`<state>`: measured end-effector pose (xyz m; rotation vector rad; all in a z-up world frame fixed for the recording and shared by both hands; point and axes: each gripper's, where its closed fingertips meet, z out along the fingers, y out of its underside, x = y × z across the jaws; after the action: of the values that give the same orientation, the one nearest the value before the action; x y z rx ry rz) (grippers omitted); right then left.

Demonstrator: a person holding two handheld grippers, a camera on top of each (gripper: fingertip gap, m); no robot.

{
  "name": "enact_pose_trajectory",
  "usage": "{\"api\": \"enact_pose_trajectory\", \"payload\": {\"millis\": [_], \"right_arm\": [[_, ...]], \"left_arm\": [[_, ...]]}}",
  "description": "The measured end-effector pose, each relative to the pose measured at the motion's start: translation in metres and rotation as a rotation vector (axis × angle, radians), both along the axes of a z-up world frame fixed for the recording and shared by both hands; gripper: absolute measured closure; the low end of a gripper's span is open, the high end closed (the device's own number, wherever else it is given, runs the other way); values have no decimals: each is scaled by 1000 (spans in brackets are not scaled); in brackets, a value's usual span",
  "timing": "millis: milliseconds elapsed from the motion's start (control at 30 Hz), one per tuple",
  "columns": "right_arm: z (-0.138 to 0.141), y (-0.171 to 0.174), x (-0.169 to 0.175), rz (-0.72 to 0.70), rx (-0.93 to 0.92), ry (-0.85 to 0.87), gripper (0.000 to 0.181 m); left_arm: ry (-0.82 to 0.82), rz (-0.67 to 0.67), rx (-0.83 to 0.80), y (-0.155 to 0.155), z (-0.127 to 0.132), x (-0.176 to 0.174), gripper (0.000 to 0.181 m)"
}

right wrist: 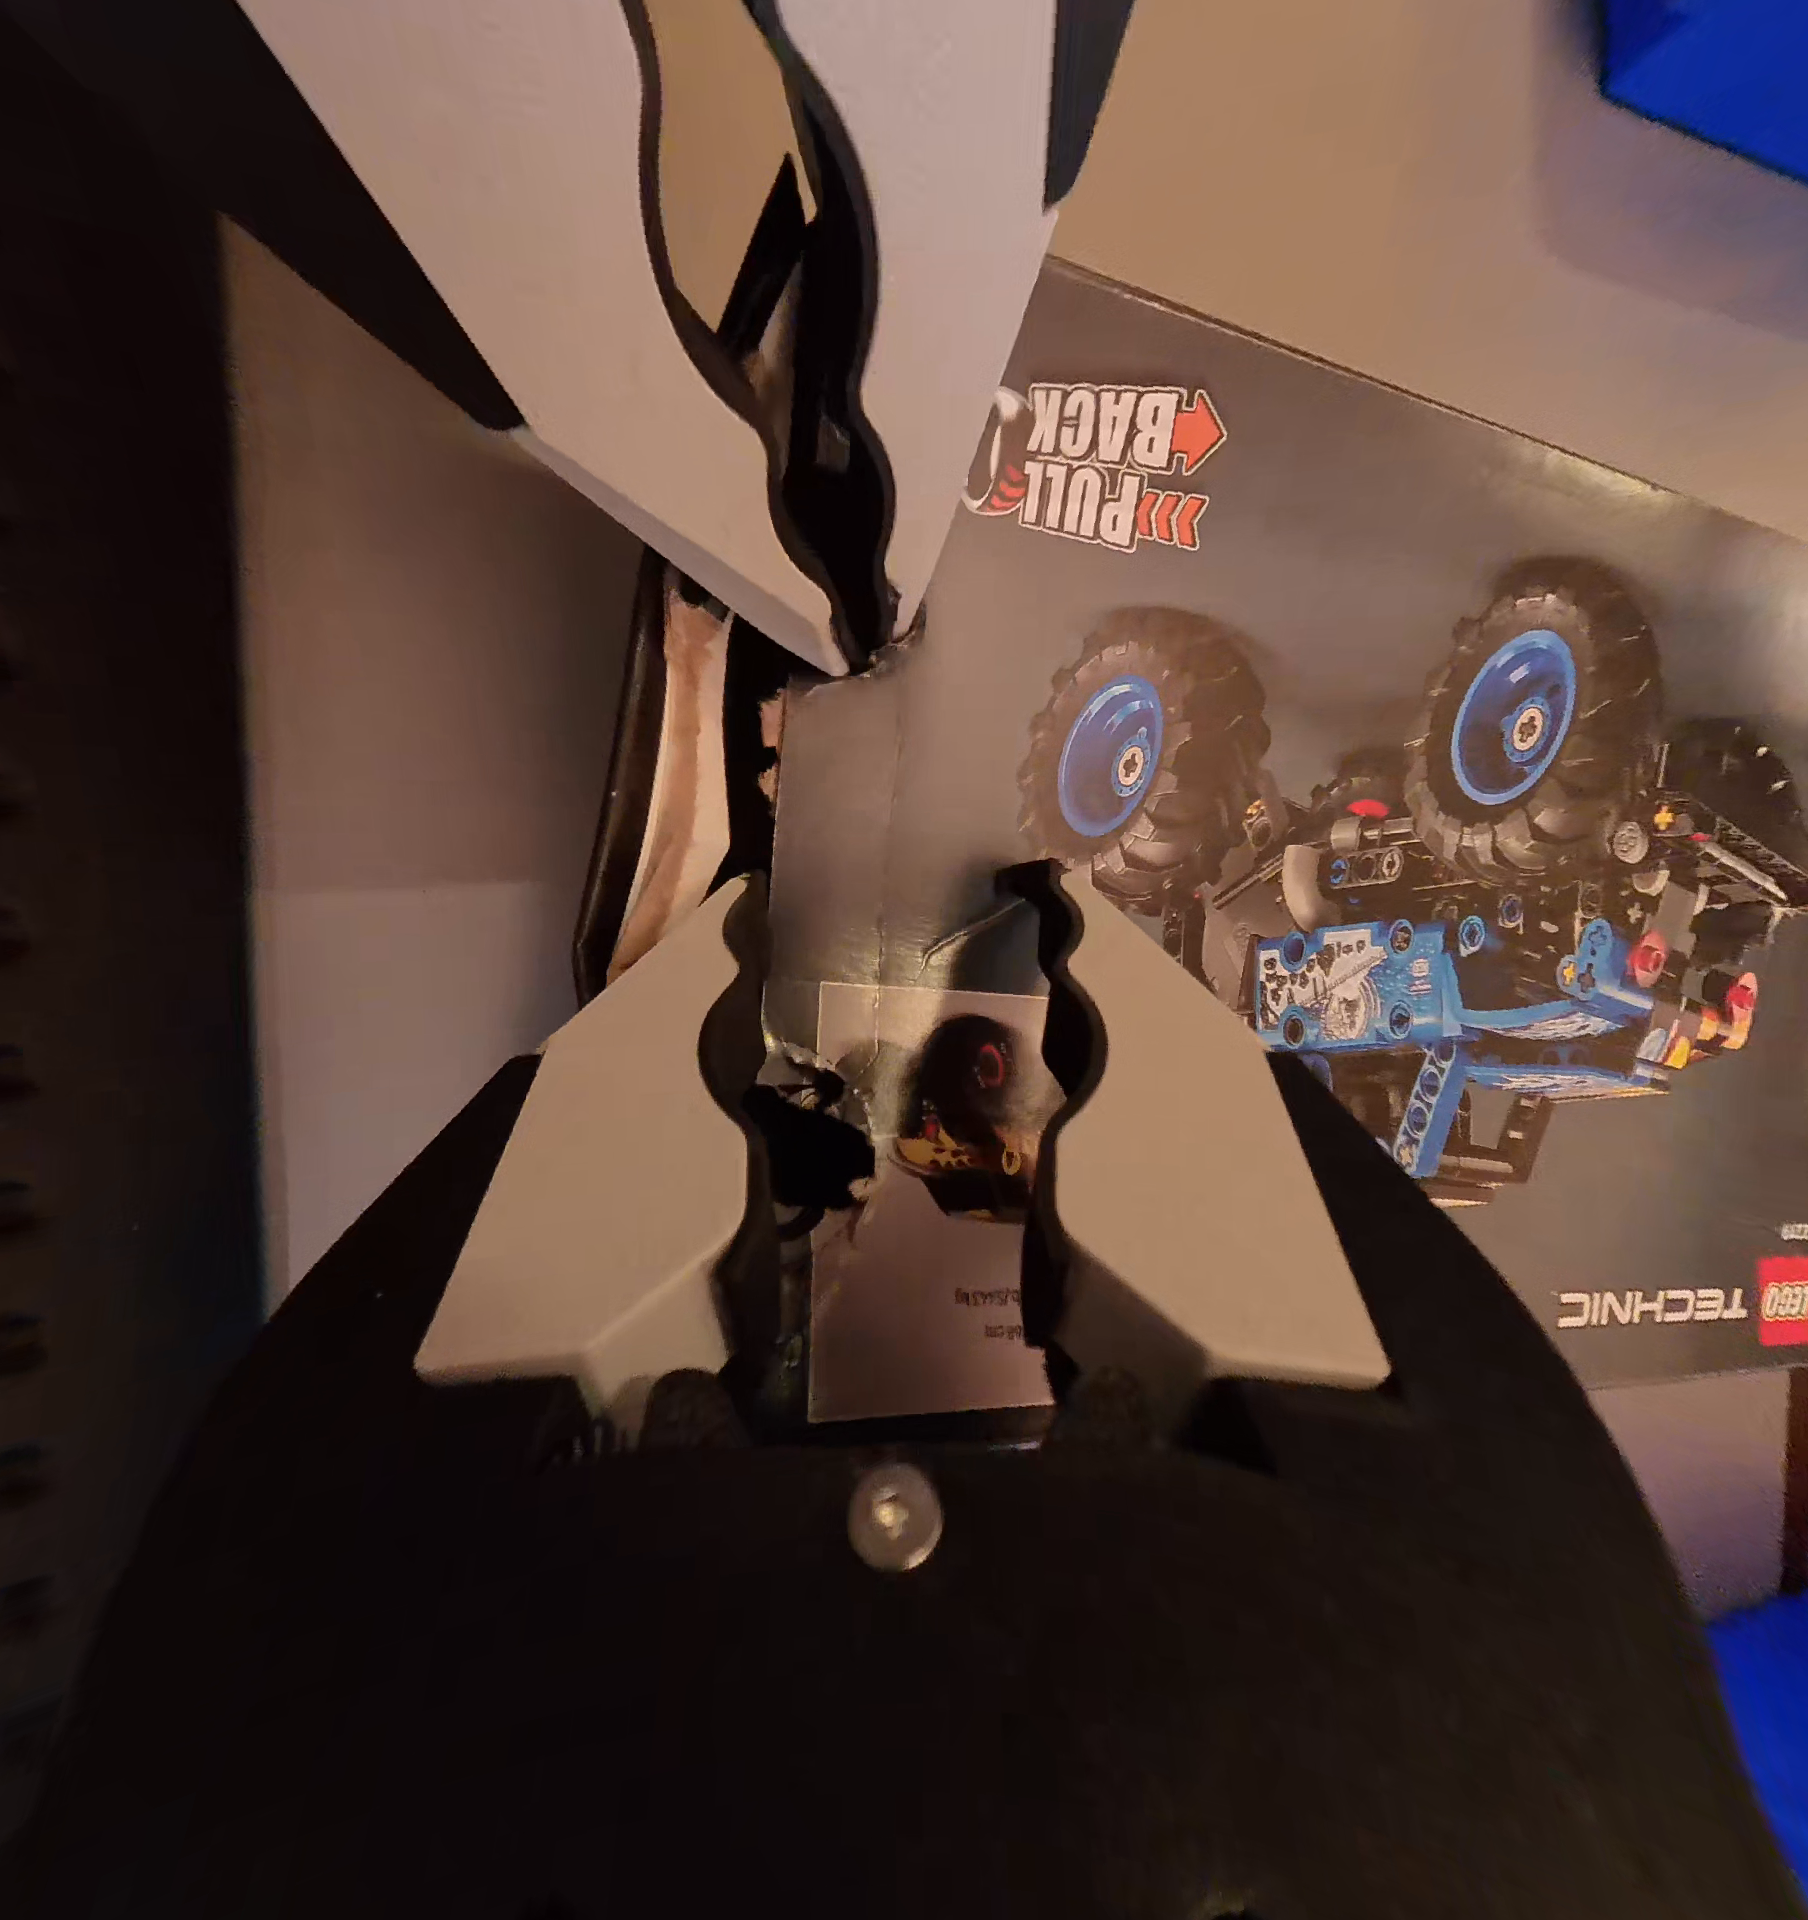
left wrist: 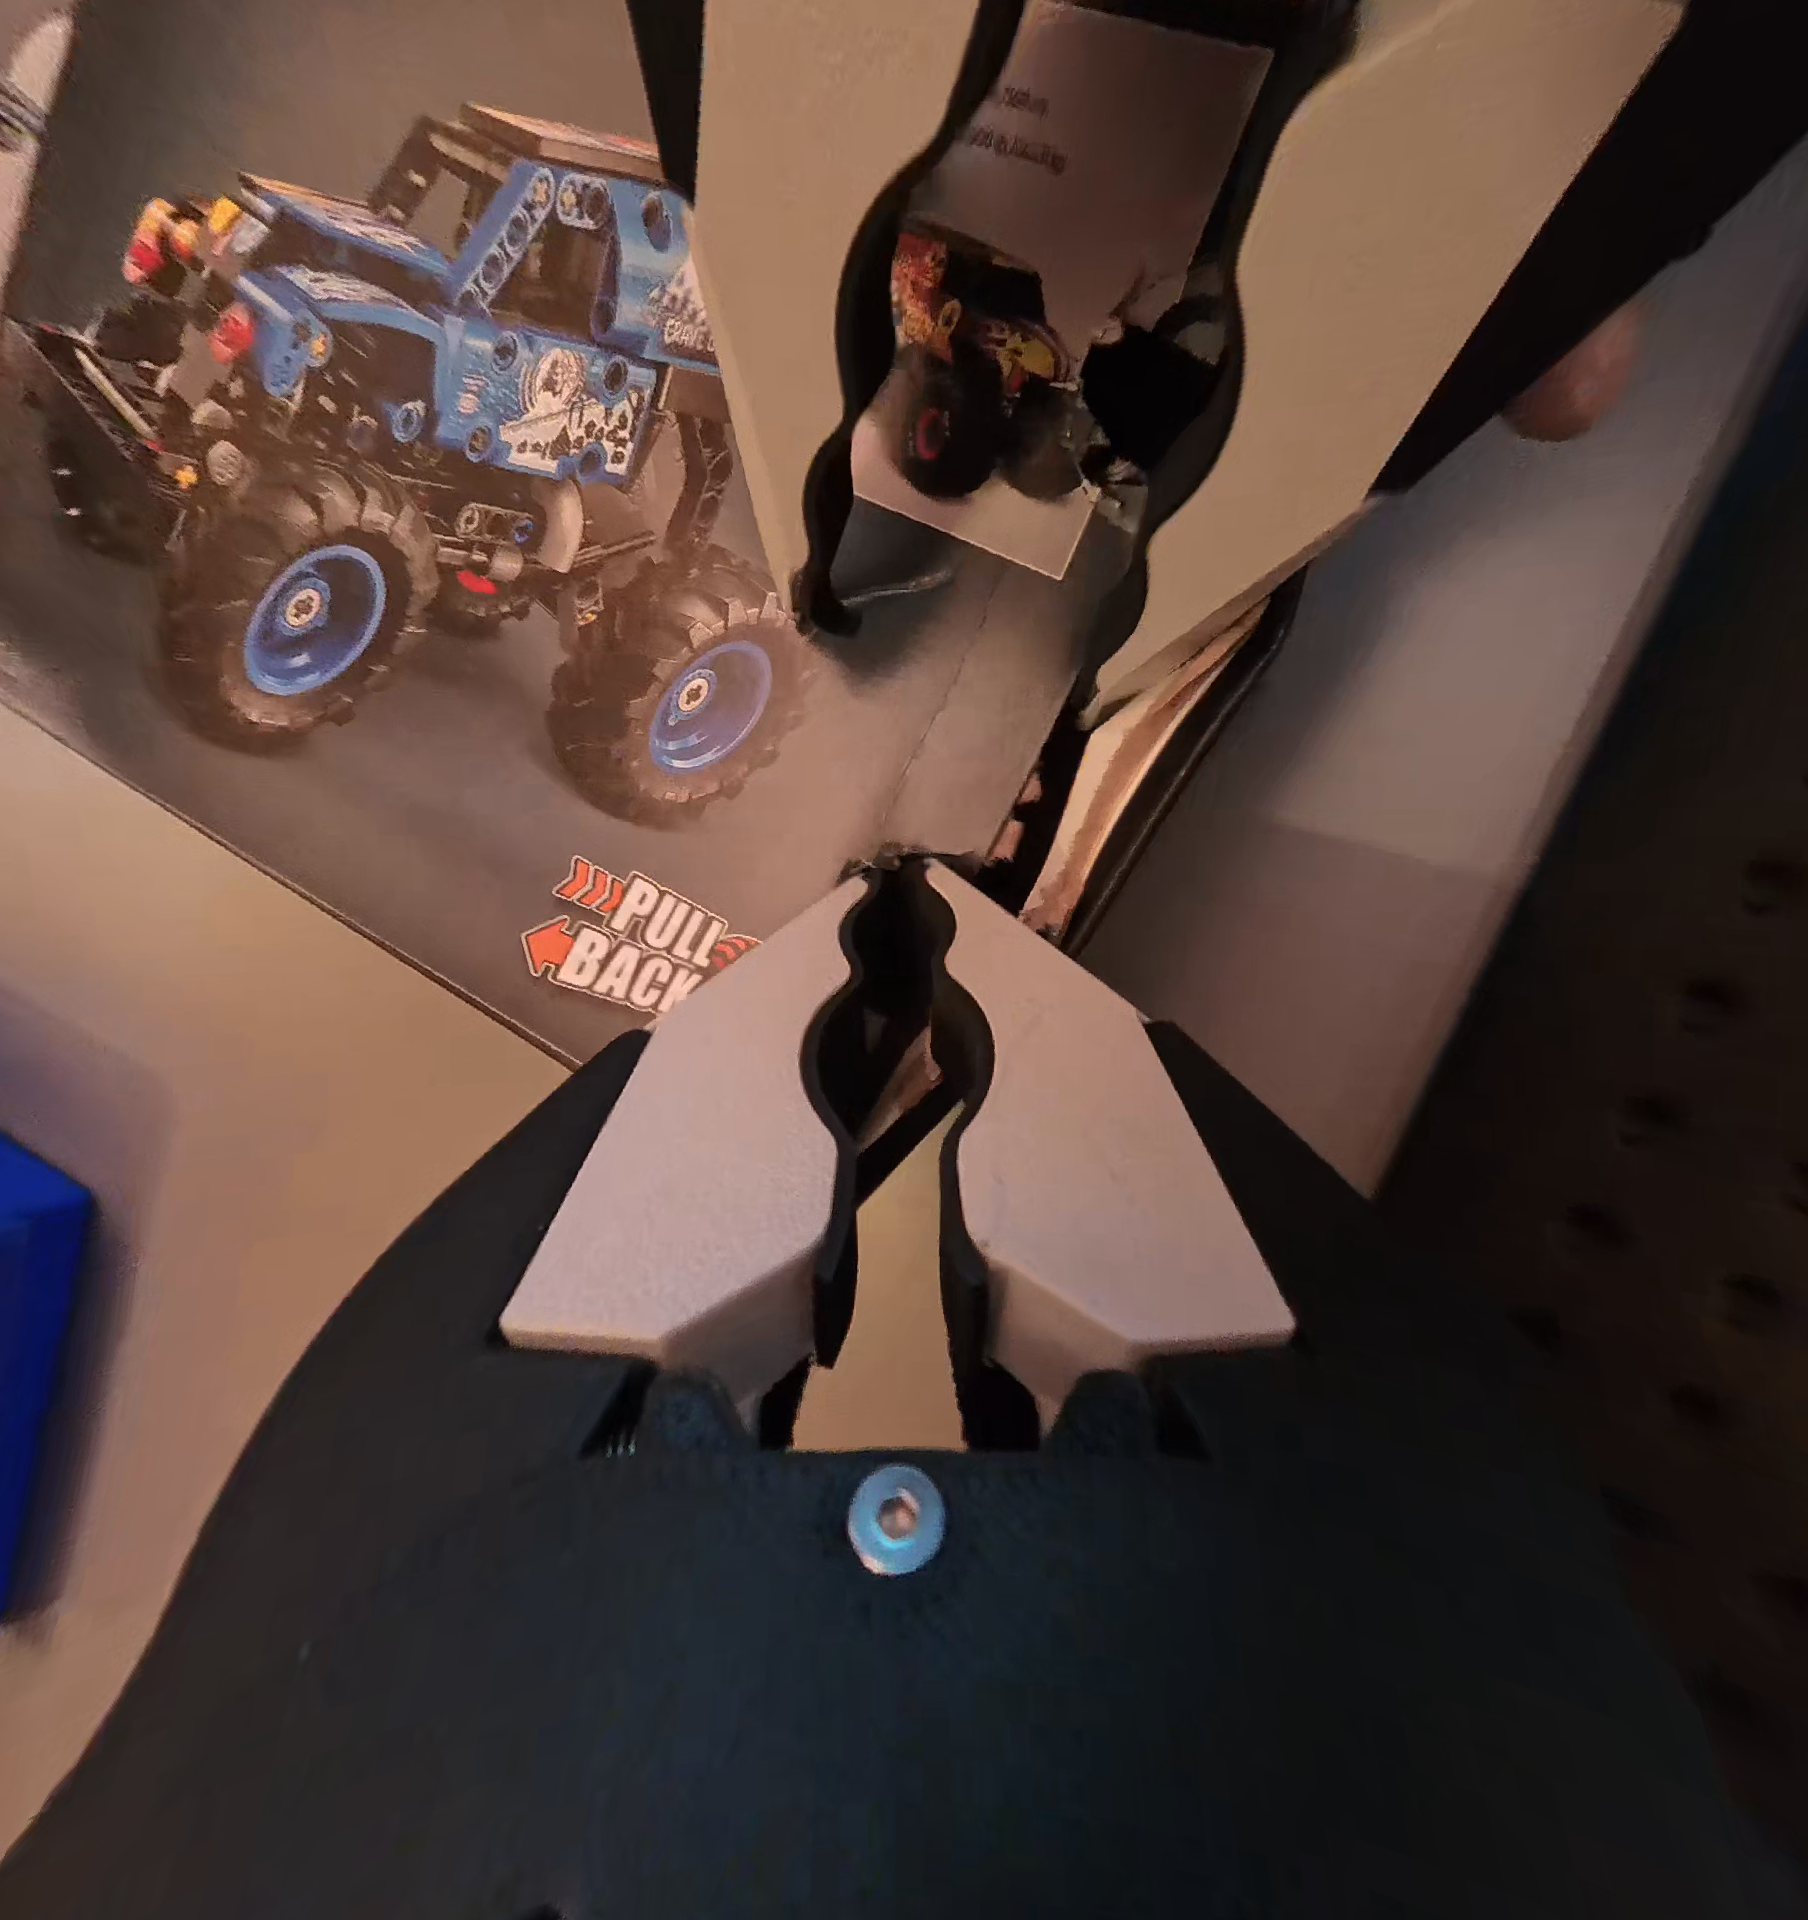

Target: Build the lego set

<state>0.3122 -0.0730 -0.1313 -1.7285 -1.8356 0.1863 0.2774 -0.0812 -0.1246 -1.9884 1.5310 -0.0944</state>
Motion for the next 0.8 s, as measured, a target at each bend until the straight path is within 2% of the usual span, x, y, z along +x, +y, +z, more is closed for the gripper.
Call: {"api": "enact_pose_trajectory", "payload": {"millis": [33,67,133,167,267,367,433,467,500,567,667,733,800], "right_arm": [[4,-1,-1,3,-20,31,131],[10,-1,0,-10,-32,64,123],[17,7,9,-42,13,66,113],[19,8,11,-47,20,75,112],[25,-1,9,-39,-13,124,118],[34,-4,10,-40,-40,171,117],[45,-4,11,-38,1,184,121],[48,-9,8,-26,10,189,128],[53,-18,1,2,8,206,134],[55,-32,-11,39,22,193,134],[45,-49,-34,77,18,162,133],[28,-44,-42,46,40,90,137],[19,-45,-51,57,52,88,137]], "left_arm": [[11,-14,15,1,2,-1,181],[-12,-22,19,0,8,0,181],[-136,-27,-38,-7,20,8,171],[-196,-41,-42,-10,28,9,157],[-316,-40,-21,-11,55,-1,158],[-318,-19,3,-1,67,-22,154],[-306,-44,-14,2,68,-26,152],[-296,-68,-25,3,66,-25,151],[-251,-72,-30,7,59,-27,148],[-157,-82,-43,17,42,-30,144],[-192,-102,-111,21,32,-23,141],[-181,-101,-102,25,32,-25,136],[-185,-104,-91,25,30,-24,138]]}}
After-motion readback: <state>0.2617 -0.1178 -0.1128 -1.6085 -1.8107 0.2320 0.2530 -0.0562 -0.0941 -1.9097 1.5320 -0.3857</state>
